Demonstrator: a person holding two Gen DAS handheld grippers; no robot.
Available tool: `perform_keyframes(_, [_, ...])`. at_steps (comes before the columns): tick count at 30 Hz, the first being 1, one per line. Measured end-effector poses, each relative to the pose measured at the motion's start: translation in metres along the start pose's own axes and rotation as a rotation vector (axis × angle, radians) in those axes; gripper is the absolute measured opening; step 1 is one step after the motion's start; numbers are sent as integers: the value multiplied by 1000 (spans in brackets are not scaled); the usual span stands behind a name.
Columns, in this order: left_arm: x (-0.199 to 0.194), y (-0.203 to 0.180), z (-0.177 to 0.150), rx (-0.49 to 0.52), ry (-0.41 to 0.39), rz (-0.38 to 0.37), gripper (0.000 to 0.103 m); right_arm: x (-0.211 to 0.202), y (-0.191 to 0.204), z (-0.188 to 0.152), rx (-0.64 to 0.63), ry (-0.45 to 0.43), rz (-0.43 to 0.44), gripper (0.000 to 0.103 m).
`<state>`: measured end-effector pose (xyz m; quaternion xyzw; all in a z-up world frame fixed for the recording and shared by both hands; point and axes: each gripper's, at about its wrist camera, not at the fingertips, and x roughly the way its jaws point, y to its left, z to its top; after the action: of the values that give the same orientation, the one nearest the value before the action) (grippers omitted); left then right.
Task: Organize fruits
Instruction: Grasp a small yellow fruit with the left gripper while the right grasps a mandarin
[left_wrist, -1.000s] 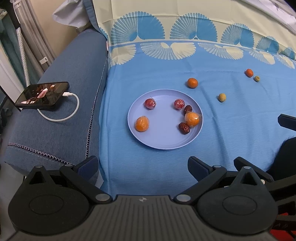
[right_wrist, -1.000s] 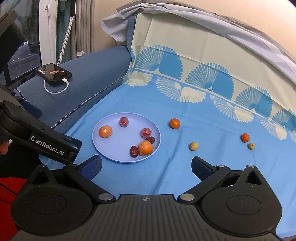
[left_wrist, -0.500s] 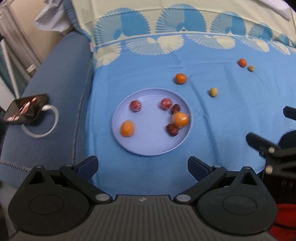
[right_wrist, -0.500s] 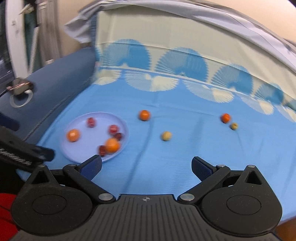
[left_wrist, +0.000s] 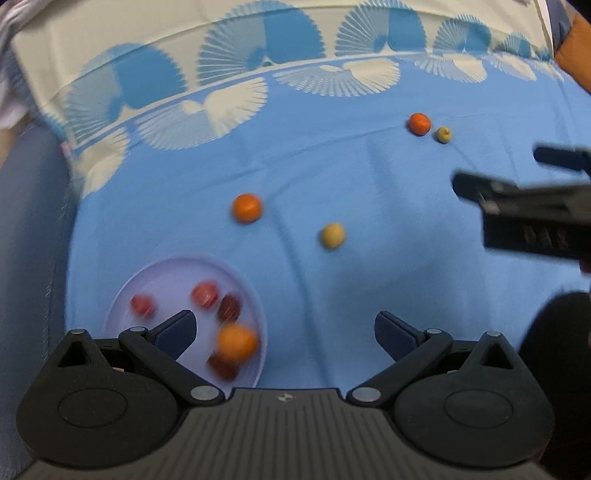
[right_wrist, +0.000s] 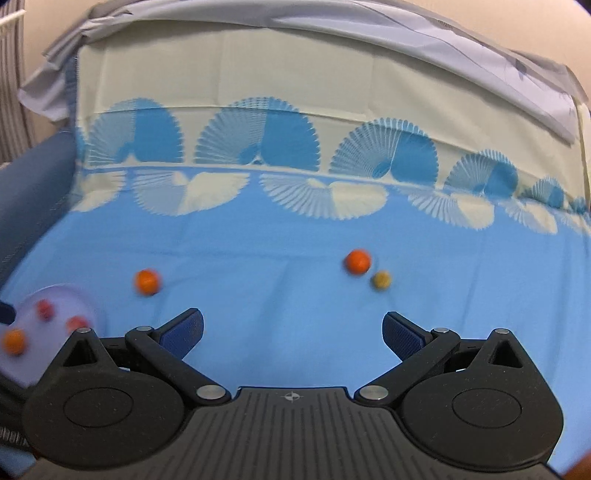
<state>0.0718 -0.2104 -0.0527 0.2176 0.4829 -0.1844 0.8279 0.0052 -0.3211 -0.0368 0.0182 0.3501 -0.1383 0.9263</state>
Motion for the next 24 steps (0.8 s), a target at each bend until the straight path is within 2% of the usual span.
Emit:
perform_keyframes(6, [64,-20,43,18,33,-48,103,109,-44,35,-43,42,-13,102])
perform_keyframes(11, [109,-29,63,54,55,-52,103,196,-65,49,-93,154,-43,102])
perform_keyframes(13, [128,-32,68,66,71,-57,103,220,-68,49,-131,179,-17,102])
perform_keyframes(15, [147,-35,70,88,99,-50,103,245,-75,47,-116,234,-1,102])
perform_keyframes(16, [155,-34,69,101,118,-44,103,254,-80,45,-86,269,19,102])
perform_keyframes(18, [162,-29,65,88,114,-69,103,257,-90,43,-32,269,64,102])
perform_keyframes(23, [167,-12,59,-11,116,-117,103,253,-92,38,-47,246,82,101])
perform_keyframes(24, [167,-11,59,-16,117,-120,96,252,-92,40,-35,251,78,97])
